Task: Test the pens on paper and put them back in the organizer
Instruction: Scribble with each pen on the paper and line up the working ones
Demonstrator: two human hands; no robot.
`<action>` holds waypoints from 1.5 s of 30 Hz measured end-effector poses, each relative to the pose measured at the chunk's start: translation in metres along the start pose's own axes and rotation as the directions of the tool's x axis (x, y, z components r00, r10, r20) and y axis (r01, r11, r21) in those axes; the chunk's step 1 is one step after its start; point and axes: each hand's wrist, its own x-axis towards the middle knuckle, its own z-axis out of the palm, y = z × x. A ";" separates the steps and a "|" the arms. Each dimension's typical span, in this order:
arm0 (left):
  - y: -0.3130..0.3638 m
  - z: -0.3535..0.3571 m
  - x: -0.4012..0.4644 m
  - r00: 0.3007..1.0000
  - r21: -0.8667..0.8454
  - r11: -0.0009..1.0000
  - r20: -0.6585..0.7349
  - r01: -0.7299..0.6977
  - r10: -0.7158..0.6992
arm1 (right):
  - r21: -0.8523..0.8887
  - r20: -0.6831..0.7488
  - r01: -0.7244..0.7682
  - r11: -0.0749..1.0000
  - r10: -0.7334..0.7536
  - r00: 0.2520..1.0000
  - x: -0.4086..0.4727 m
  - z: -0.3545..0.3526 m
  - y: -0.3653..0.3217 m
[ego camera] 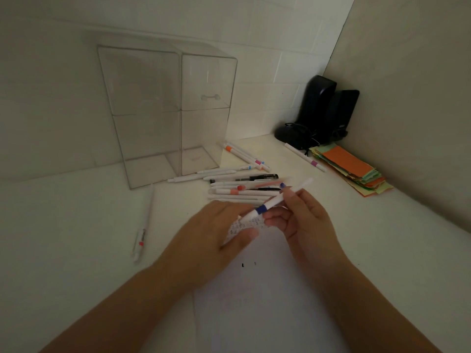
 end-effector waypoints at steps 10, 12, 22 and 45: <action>-0.004 0.007 -0.001 0.991 0.018 0.992 0.051 -0.126 0.125 | -0.384 0.242 0.144 0.912 -0.051 0.969 -0.007 0.007 0.009; -0.001 0.003 0.000 0.989 0.015 0.992 0.083 -0.122 0.121 | -0.380 0.261 0.135 0.915 -0.033 0.965 -0.009 0.008 0.008; 0.000 0.002 0.000 0.988 -0.031 0.996 0.121 -0.089 0.093 | -0.244 0.310 0.074 0.967 0.005 0.951 -0.007 0.006 0.007; -0.016 0.002 0.008 0.977 -0.148 0.967 0.075 0.209 -0.200 | -0.731 -0.059 0.088 0.677 -0.191 0.980 0.021 -0.006 0.027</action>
